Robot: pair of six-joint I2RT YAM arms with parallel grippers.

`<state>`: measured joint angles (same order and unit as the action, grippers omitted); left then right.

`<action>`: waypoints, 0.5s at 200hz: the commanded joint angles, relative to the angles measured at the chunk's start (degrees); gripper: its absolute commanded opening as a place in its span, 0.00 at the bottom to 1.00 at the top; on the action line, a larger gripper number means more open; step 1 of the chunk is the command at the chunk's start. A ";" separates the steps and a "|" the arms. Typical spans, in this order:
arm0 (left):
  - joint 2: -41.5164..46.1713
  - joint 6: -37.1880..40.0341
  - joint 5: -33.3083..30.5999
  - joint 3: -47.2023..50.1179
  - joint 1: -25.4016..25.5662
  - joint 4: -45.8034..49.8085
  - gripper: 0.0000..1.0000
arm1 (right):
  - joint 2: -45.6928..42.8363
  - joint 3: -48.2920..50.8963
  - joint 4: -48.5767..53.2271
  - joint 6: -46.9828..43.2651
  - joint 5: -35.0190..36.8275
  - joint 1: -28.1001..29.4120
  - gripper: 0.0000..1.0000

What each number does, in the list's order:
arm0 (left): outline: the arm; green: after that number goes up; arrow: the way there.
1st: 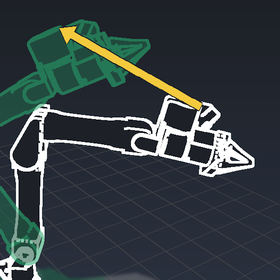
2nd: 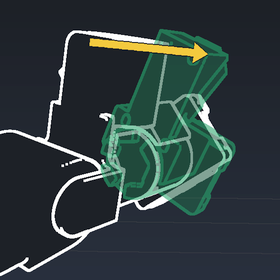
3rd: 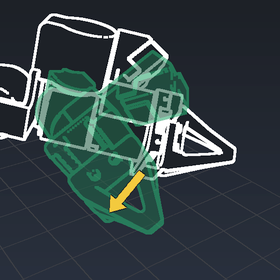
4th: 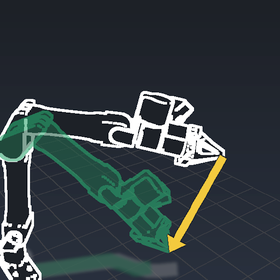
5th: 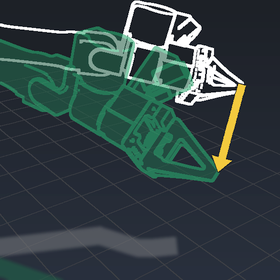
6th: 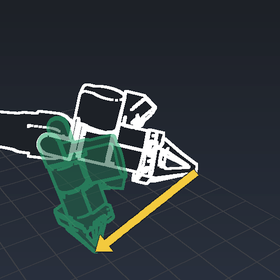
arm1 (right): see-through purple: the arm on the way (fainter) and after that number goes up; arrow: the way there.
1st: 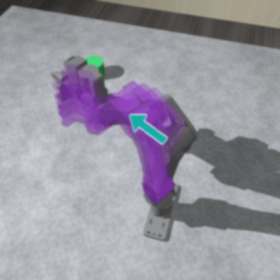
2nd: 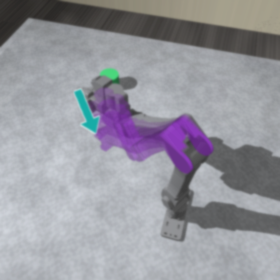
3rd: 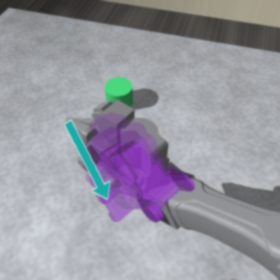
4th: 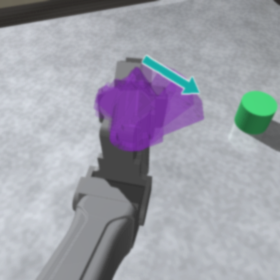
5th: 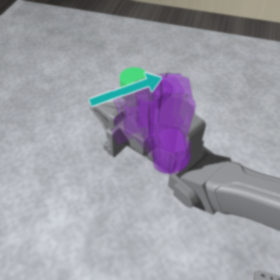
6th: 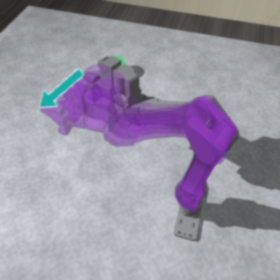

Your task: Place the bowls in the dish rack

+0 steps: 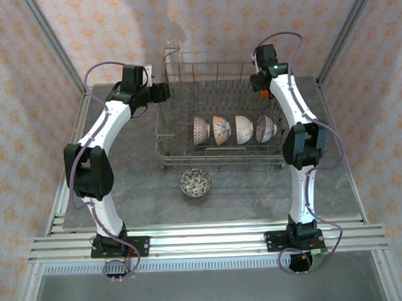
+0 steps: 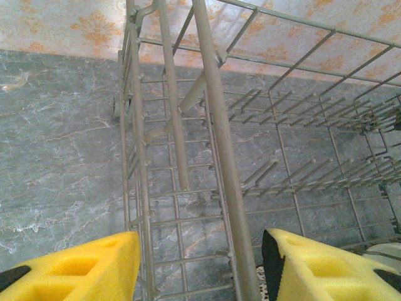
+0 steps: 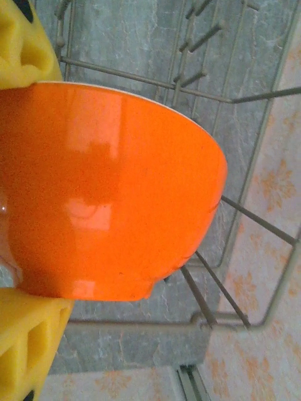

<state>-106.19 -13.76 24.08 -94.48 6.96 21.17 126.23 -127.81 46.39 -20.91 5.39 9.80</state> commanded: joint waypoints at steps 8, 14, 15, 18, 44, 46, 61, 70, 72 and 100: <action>-2.00 -1.17 1.06 -1.15 -0.46 -1.04 0.56 | -5.49 1.94 -5.81 -0.54 2.78 -0.23 0.52; -1.92 -1.31 1.23 -1.23 -0.46 -1.13 0.56 | -5.19 1.58 -5.51 -0.48 2.86 -0.35 0.53; -1.96 -1.33 1.32 -1.23 -0.50 -1.17 0.56 | -5.07 1.37 -5.38 -0.42 2.91 -0.42 0.53; -2.05 -1.36 1.37 -1.24 -0.46 -1.19 0.56 | -4.59 0.62 -4.65 -0.35 2.91 -0.45 0.53; -2.07 -1.79 1.76 -1.08 -0.52 -1.44 0.56 | -1.67 -3.14 -0.94 -0.02 1.94 -0.75 0.53; -2.08 -1.80 1.76 -1.09 -0.47 -1.47 0.56 | -1.62 -3.15 -0.99 0.05 1.85 -0.68 0.53; -2.06 -1.96 1.77 -0.90 -0.52 -1.57 0.56 | -1.04 -3.21 -1.08 0.33 1.82 -0.66 0.53; -1.96 -1.93 1.78 -0.80 -0.48 -1.57 0.56 | -0.77 -3.30 -0.93 0.42 1.78 -0.71 0.53; -1.99 -1.87 1.81 -0.80 -0.46 -1.57 0.56 | -0.65 -3.36 -0.90 0.42 1.68 -0.67 0.53; -1.78 -2.15 1.77 -0.45 -0.47 -1.72 0.56 | -0.21 -3.39 -0.44 0.61 0.49 -0.74 0.53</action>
<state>-106.54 -15.20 25.17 -94.48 6.70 20.08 124.92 -129.23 45.41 -21.02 6.00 9.52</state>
